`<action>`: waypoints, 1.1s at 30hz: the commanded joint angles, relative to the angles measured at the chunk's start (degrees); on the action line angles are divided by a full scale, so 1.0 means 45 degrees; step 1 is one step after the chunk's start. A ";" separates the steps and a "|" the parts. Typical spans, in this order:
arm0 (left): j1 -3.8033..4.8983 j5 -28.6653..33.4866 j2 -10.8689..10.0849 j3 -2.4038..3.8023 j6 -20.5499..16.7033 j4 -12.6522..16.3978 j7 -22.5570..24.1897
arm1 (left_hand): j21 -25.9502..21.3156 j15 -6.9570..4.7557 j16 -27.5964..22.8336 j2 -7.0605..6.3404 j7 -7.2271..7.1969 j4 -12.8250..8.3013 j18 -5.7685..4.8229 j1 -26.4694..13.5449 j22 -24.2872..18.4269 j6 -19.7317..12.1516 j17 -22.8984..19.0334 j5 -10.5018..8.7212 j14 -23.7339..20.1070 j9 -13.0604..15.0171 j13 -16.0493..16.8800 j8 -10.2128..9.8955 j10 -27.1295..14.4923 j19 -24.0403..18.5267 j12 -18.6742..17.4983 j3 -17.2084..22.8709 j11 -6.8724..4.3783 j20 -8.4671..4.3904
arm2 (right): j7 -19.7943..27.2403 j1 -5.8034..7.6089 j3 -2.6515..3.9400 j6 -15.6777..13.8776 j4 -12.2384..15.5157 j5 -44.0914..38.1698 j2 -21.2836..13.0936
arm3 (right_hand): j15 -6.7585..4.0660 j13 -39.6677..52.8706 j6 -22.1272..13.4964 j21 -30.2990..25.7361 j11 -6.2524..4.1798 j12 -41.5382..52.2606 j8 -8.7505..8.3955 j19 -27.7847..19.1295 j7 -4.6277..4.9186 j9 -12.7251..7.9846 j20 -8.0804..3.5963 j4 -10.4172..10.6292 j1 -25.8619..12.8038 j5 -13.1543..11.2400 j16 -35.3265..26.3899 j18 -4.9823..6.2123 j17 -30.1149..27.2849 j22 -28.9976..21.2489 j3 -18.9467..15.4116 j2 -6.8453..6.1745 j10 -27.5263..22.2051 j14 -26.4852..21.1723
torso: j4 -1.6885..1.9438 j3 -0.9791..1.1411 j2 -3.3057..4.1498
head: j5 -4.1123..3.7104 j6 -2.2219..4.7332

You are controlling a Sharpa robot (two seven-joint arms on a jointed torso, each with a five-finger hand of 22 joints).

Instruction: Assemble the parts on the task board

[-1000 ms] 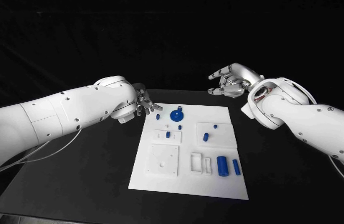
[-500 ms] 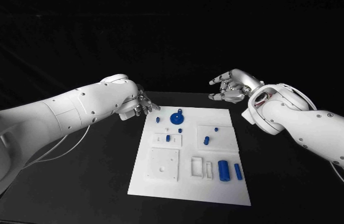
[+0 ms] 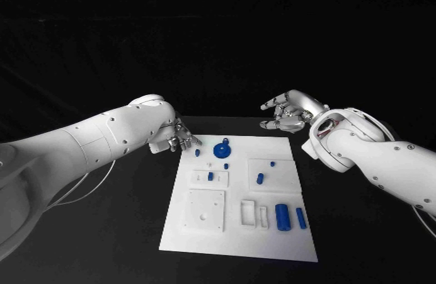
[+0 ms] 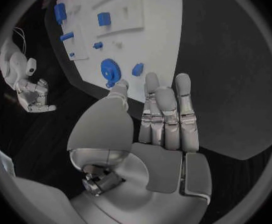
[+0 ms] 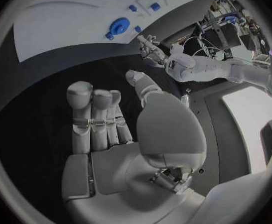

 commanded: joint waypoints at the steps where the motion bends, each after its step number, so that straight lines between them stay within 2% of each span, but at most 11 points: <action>1: -0.0025 0.0064 0.0100 -0.0010 0.0932 -0.0081 0.0400 | -0.0044 -0.0018 0.0076 0.0060 0.0002 -0.0062 -0.0196 -0.0101 0.0218 -0.0080 -0.0011 -0.0039 -0.0093 -0.0026 0.0017 0.0030 0.0195 -0.0083 -0.0046 -0.0013 0.0057 -0.0012 | -0.0013 0.0001 0.0015 0.0030 0.0014 -0.0150 0.0018 | -0.0038 -0.0019 0.0010 -0.0031 -0.0089 -0.0062 -0.0024 0.0295 0.0014 0.0018 -0.0050 -0.0035 -0.0081 0.0057 -0.0080 0.0148 -0.0019 0.1017 0.0060 -0.0017 -0.0026 0.0028 | -0.0002 0.0020 0.0049 | 0.0010 -0.0010; 8: -0.0045 0.0239 0.0170 -0.0023 0.0898 -0.0143 0.0591 | -0.0059 -0.0005 0.0139 0.0100 0.0022 -0.0057 -0.0196 -0.0225 0.0220 -0.0116 -0.0093 -0.0090 -0.0119 -0.0178 0.0060 0.0040 0.0154 -0.0080 -0.0025 -0.0084 0.0062 -0.0004 | -0.0019 0.0001 0.0022 0.0031 0.0008 -0.0159 0.0033 | -0.0038 -0.0019 0.0010 -0.0031 -0.0089 -0.0062 -0.0024 0.0295 0.0014 0.0018 -0.0050 -0.0035 -0.0081 0.0057 -0.0080 0.0148 -0.0019 0.1017 0.0060 -0.0017 -0.0026 0.0028 | 0.0002 0.0019 0.0014 | 0.0009 -0.0048; 11: -0.0047 0.0273 0.0182 -0.0024 0.0907 -0.0151 0.0618 | -0.0071 0.0004 0.0171 -0.0052 0.0040 0.0153 -0.0196 -0.0342 0.0219 -0.0124 -0.0147 -0.0375 -0.0123 -0.0257 0.0081 0.0048 0.0139 -0.0073 -0.0010 -0.0010 0.0067 0.0001 | -0.0020 0.0001 0.0024 0.0031 0.0002 -0.0165 0.0038 | -0.0038 -0.0019 0.0010 -0.0031 -0.0089 -0.0062 -0.0024 0.0295 0.0014 0.0018 -0.0050 -0.0035 -0.0081 0.0057 -0.0080 0.0148 -0.0019 0.1017 0.0060 -0.0017 -0.0026 0.0028 | 0.0004 0.0020 0.0014 | -0.0006 -0.0058; 13: -0.0049 0.0277 0.0195 -0.0025 0.0953 -0.0157 0.0622 | -0.0079 0.0010 0.0182 -0.0104 0.0048 0.0222 -0.0196 -0.0366 0.0219 -0.0133 -0.0177 -0.0796 -0.0135 -0.0286 0.0091 0.0051 0.0131 -0.0071 -0.0004 0.0055 0.0075 0.0004 | -0.0020 0.0001 0.0026 0.0034 -0.0002 -0.0168 0.0040 | -0.0038 -0.0019 0.0010 -0.0031 -0.0089 -0.0062 -0.0024 0.0295 0.0014 0.0018 -0.0050 -0.0035 -0.0081 0.0057 -0.0080 0.0148 -0.0019 0.1017 0.0060 -0.0017 -0.0026 0.0028 | 0.0004 0.0021 0.0011 | -0.0008 -0.0058; 16: -0.0050 0.0237 0.0215 -0.0026 0.1016 -0.0165 0.0618 | -0.0093 0.0022 0.0192 -0.0118 0.0074 0.0231 -0.0196 -0.0349 0.0218 -0.0187 -0.0223 -0.0819 -0.0154 -0.0381 0.0101 0.0025 0.0102 -0.0075 -0.0002 0.0127 0.0092 0.0012 | -0.0022 0.0001 0.0027 0.0039 -0.0007 -0.0171 0.0046 | -0.0040 -0.0020 0.0036 -0.0004 -0.0092 -0.0061 -0.0023 0.0300 0.0015 0.0019 -0.0052 -0.0051 -0.0093 0.0087 -0.0072 0.0146 -0.0014 0.1023 0.0080 -0.0016 -0.0021 0.0034 | 0.0010 0.0023 0.0009 | -0.0013 -0.0052; 30: -0.0109 -0.0055 0.0329 -0.0037 0.1149 -0.0394 0.0678 | -0.0139 0.0041 0.0264 0.0496 0.0111 -0.0522 -0.0196 -0.0186 0.0223 -0.0306 -0.0420 -0.0588 -0.0203 -0.0976 0.0121 0.0024 0.0023 -0.0074 0.0021 -0.0203 0.0099 0.0025 | -0.0016 0.0001 0.0029 0.0052 -0.0019 -0.0175 0.0080 | -0.0040 -0.0020 0.0036 -0.0004 -0.0092 -0.0061 -0.0023 0.0300 0.0015 0.0019 -0.0052 -0.0051 -0.0093 0.0087 -0.0072 0.0146 -0.0014 0.1023 0.0080 -0.0016 -0.0021 0.0034 | -0.0010 0.0014 0.0033 | -0.0035 -0.0042; 33: -0.0155 -0.0066 0.0374 -0.0044 0.1177 -0.0476 0.0705 | -0.0178 0.0070 0.0225 0.0645 0.0173 -0.0671 -0.0196 -0.0181 0.0222 -0.0443 -0.0510 -0.0584 -0.0242 -0.1649 0.0102 0.0107 -0.0069 -0.0096 -0.0010 -0.0324 0.0133 0.0048 | -0.0013 0.0001 0.0029 0.0056 -0.0014 -0.0175 0.0079 | -0.0040 -0.0020 0.0036 -0.0004 -0.0092 -0.0061 -0.0023 0.0300 0.0015 0.0019 -0.0052 -0.0051 -0.0093 0.0087 -0.0072 0.0146 -0.0014 0.1023 0.0080 -0.0016 -0.0021 0.0034 | -0.0005 0.0014 0.0053 | -0.0064 -0.0051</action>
